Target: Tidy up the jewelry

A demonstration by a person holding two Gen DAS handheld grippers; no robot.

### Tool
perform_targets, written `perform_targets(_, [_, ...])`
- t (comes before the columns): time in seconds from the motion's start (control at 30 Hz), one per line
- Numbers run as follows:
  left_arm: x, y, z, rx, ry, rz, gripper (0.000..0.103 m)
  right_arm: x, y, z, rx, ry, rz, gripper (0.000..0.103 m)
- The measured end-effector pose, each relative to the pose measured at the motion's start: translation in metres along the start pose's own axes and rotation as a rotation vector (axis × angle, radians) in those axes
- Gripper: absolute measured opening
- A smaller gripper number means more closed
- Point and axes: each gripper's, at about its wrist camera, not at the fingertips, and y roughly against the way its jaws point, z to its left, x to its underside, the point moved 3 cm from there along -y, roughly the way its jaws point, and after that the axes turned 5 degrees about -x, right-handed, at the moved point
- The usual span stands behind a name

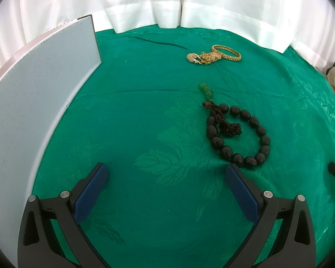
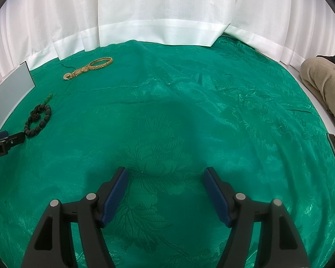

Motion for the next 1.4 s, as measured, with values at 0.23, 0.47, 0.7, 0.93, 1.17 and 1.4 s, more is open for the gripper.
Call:
perform_targets(0.23, [0.0001, -0.0001, -0.0003, 0.000, 0.000, 0.000, 0.103, -0.0007, -0.0003, 0.0014, -0.001, 0.000, 0.000, 0.072])
perform_targets(0.47, [0.0003, 0.0000, -0.0005, 0.000, 0.000, 0.000, 0.103, 0.0004, 0.0008, 0.0003, -0.001, 0.000, -0.001, 0.072])
perform_targets(0.7, [0.0004, -0.0001, -0.0005, 0.000, 0.000, 0.000, 0.103, 0.0000, 0.0003, 0.0008, -0.001, 0.001, -0.001, 0.072])
perform_targets(0.93, [0.0003, 0.0002, -0.0001, 0.000, 0.000, 0.000, 0.103, 0.0011, 0.0009, 0.0007, -0.002, 0.001, -0.001, 0.072])
perform_targets(1.17, [0.0002, 0.0005, 0.0003, 0.000, 0.000, 0.000, 0.103, 0.0015, 0.0015, 0.0000, -0.005, 0.002, -0.002, 0.072])
perform_targets(1.4, [0.0001, 0.0004, 0.0003, 0.000, 0.000, 0.000, 0.103, 0.0006, 0.0010, 0.0000, -0.006, 0.002, -0.002, 0.072])
